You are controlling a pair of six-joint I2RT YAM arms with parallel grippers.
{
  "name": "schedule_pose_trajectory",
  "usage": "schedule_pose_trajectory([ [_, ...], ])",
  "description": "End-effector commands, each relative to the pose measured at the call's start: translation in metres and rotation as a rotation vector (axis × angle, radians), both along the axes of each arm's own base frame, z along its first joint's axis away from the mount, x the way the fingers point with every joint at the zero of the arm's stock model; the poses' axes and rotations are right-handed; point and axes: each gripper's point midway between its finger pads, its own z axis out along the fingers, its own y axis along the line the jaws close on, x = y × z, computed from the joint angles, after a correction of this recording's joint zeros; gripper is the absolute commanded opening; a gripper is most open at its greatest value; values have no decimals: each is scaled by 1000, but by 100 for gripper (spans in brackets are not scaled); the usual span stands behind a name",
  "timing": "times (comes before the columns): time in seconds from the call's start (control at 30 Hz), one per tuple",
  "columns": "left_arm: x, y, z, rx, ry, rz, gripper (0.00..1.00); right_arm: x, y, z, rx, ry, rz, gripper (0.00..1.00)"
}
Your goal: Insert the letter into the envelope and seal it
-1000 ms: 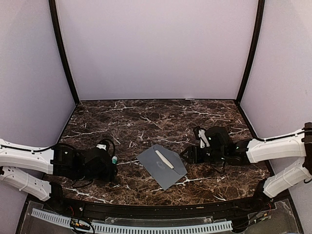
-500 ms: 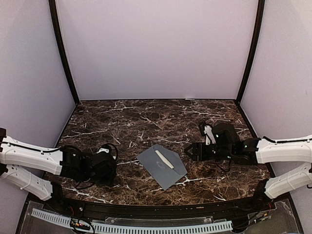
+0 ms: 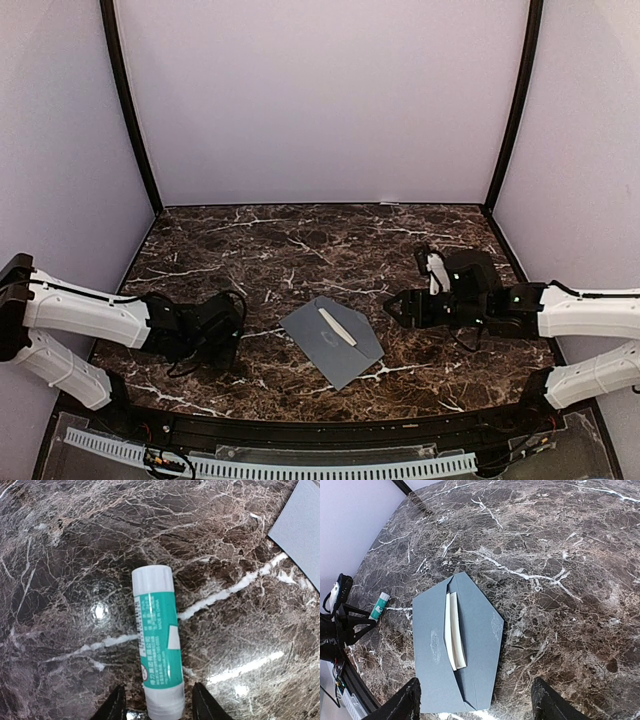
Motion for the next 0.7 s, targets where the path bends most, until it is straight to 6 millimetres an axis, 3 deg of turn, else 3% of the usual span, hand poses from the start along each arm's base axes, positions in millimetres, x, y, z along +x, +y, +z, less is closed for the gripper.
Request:
schedule_pose_trajectory([
  [0.0, 1, -2, -8, 12, 16, -29, 40, 1, -6, 4, 1, -23, -12, 72],
  [0.27, -3, -1, -17, 30, 50, -36, 17, -1, -6, 8, 12, -27, -5, 71],
  [0.4, -1, -15, -13, -18, 35, -102, 9, -5, -1, 12, 42, -27, 25, 71],
  [0.57, -2, -54, 19, -122, -53, -277, 5, -23, 19, 36, 163, -38, 162, 71],
  [0.67, -10, -93, 55, -217, -151, -441, 5, -39, 29, 52, 241, -38, 263, 71],
])
